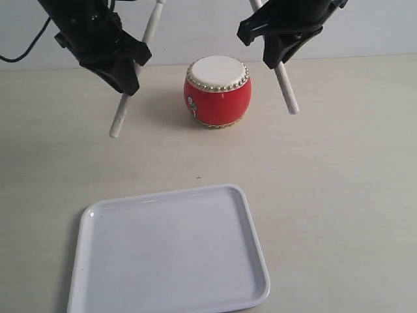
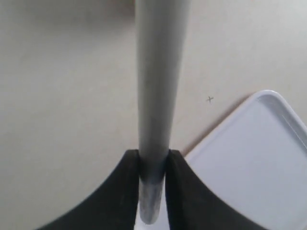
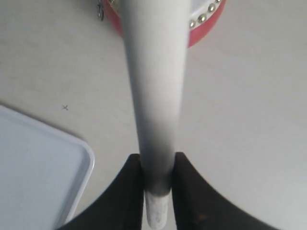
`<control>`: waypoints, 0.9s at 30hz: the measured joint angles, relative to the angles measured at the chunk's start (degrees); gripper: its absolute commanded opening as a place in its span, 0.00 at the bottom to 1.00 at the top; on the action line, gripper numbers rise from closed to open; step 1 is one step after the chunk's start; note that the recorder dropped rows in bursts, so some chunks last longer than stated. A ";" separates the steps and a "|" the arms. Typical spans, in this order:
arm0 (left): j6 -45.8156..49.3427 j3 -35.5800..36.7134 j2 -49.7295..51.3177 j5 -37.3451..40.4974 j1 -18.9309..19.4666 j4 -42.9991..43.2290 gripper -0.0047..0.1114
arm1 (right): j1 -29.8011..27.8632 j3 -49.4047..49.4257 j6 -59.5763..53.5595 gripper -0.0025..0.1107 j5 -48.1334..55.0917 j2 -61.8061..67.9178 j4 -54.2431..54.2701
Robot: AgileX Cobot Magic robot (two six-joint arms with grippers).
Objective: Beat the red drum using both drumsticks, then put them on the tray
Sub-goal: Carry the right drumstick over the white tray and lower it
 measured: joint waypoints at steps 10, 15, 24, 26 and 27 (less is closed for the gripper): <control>2.96 32.29 -22.82 -10.79 3.43 -4.73 0.04 | 2.17 19.08 -5.66 0.02 -2.70 -6.03 5.50; 3.58 51.72 -31.50 -20.27 3.43 -5.09 0.04 | 7.83 21.95 -5.93 0.02 -4.27 -7.10 1.99; 3.58 64.28 -38.82 -28.70 3.43 -7.68 0.04 | 14.27 22.07 -5.12 0.02 -3.41 -7.35 -2.14; 3.43 64.32 -40.29 -29.65 3.43 -7.68 0.04 | 16.06 22.07 -4.58 0.02 -2.93 -7.35 -3.64; 3.13 64.32 -41.11 -30.03 3.43 -7.68 0.04 | 17.22 22.07 -4.29 0.02 -2.79 -7.35 -4.87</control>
